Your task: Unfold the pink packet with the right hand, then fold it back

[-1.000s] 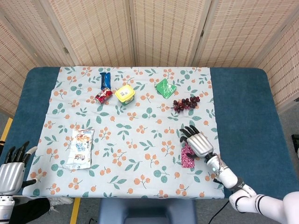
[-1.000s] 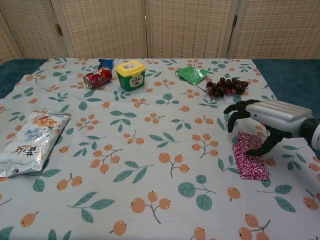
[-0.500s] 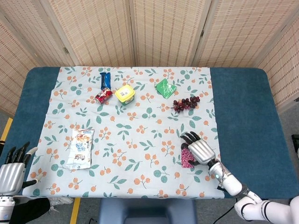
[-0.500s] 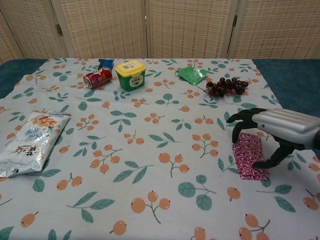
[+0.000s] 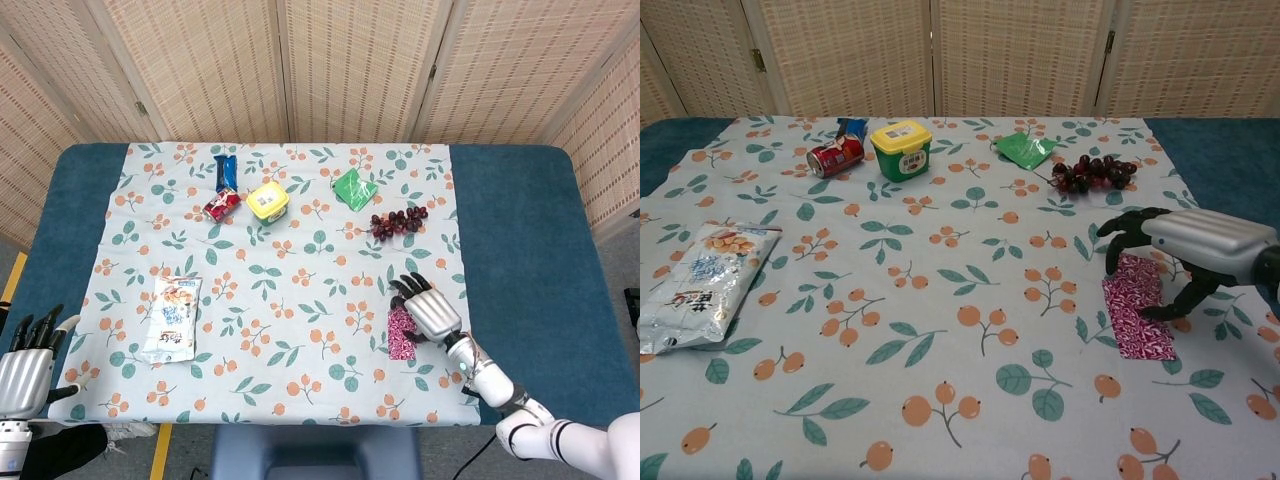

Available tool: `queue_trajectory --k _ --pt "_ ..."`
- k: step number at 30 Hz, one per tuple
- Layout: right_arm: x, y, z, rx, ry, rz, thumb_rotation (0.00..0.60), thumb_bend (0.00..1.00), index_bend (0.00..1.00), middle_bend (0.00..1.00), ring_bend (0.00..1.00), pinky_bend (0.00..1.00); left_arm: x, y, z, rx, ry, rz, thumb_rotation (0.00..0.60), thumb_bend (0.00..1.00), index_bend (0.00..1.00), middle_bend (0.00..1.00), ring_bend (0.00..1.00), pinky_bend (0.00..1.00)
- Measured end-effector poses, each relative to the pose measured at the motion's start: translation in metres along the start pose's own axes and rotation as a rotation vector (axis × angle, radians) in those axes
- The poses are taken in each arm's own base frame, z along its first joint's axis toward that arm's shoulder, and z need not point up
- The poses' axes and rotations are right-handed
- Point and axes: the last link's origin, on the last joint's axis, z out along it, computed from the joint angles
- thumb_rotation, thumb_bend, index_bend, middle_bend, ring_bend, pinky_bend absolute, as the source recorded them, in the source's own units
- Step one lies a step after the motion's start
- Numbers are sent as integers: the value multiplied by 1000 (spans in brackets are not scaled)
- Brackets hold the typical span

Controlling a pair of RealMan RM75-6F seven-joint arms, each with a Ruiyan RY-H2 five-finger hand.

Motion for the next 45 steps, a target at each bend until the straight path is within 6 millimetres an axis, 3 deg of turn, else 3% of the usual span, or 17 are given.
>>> queue_trajectory --k 24,35,40,45 --pt "14 23 30 -81 21 -26 592 245 341 123 0 0 -3 -2 1 11 -10 3 600 216 197 76 148 0" --pt "22 5 -4 -4 17 54 589 246 341 124 0 0 -2 0 0 2 -6 1 600 215 197 76 148 0" --pt "14 -9 -24 34 -46 97 583 246 340 124 0 0 -1 1 -1 0 -1 -2 600 215 197 76 148 0" --pt "7 -14 -32 44 -81 105 576 246 341 124 0 0 0 -1 -3 4 2 -4 600 215 198 76 148 0"
